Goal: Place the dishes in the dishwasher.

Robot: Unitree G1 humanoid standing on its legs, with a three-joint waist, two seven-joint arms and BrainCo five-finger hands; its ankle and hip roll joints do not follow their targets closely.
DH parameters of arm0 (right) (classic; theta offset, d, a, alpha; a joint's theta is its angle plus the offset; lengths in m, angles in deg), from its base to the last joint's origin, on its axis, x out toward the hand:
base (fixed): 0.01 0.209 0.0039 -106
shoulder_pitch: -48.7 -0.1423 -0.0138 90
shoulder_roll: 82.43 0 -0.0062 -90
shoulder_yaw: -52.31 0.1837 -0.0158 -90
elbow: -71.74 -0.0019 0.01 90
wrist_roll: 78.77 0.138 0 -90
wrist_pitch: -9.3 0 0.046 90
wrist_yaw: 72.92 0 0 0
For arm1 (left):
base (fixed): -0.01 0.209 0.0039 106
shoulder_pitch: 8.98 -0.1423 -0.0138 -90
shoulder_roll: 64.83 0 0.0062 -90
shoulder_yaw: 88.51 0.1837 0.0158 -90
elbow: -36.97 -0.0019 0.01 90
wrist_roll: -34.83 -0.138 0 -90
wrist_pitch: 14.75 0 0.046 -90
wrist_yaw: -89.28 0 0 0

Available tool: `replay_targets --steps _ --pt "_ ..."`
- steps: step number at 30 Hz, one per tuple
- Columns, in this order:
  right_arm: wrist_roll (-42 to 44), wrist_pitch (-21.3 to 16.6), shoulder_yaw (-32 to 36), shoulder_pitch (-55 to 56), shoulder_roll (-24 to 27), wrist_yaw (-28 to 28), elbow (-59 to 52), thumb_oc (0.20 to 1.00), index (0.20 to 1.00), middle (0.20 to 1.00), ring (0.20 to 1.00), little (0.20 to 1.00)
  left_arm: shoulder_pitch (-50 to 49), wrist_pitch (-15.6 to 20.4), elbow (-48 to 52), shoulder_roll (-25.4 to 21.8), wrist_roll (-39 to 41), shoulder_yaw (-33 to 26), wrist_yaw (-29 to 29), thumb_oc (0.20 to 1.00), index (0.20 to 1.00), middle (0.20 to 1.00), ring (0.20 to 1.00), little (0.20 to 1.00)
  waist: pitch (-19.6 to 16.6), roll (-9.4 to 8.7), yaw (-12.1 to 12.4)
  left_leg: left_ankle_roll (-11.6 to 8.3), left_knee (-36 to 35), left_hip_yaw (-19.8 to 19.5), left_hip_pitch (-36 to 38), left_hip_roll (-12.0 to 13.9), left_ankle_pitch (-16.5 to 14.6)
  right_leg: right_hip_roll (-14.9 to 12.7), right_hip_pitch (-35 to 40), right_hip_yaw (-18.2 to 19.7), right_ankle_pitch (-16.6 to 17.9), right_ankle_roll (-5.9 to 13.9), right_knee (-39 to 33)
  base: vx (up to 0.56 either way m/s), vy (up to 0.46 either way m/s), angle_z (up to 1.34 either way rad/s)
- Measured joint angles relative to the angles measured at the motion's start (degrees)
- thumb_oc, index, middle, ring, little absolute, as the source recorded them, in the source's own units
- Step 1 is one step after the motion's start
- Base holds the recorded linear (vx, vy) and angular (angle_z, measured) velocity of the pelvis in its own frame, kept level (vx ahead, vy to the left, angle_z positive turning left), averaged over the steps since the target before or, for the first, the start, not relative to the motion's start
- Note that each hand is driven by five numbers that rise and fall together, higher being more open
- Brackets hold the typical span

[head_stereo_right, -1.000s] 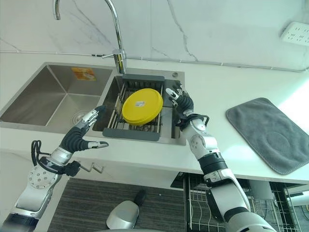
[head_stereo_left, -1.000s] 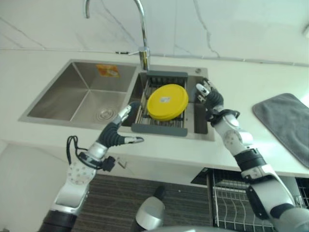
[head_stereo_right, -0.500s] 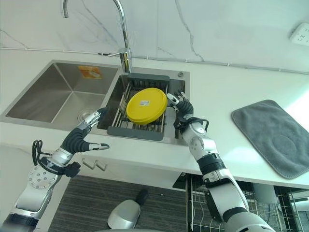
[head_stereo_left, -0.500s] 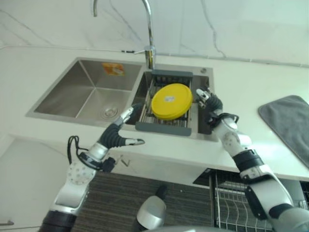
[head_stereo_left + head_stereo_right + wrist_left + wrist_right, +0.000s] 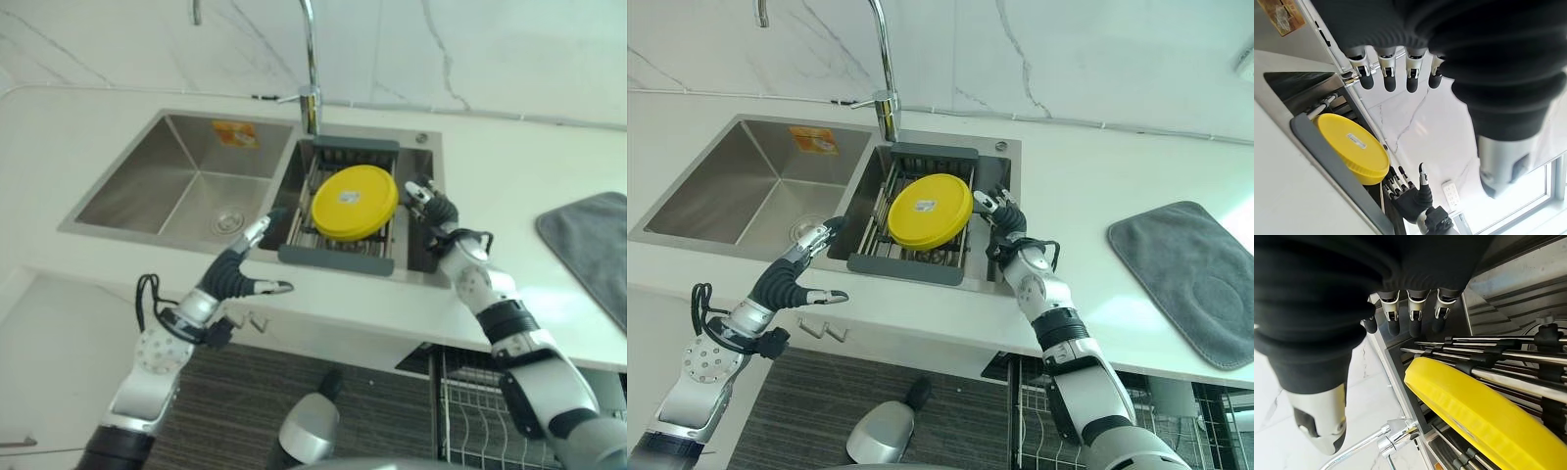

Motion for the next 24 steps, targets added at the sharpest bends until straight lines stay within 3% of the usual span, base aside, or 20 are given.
replay_targets --steps 24 --pt "-0.01 0.57 -0.89 -2.87 -0.04 0.83 1.47 1.000 1.000 1.000 1.000 1.000 1.07 0.03 0.00 -0.11 -0.16 0.50 0.01 1.000 1.000 1.000 1.000 1.000 1.35 -0.07 0.38 0.01 0.07 -0.39 0.12 -0.08 -0.01 -0.11 0.05 0.06 0.19 0.30 0.00 0.00 0.000 0.00"
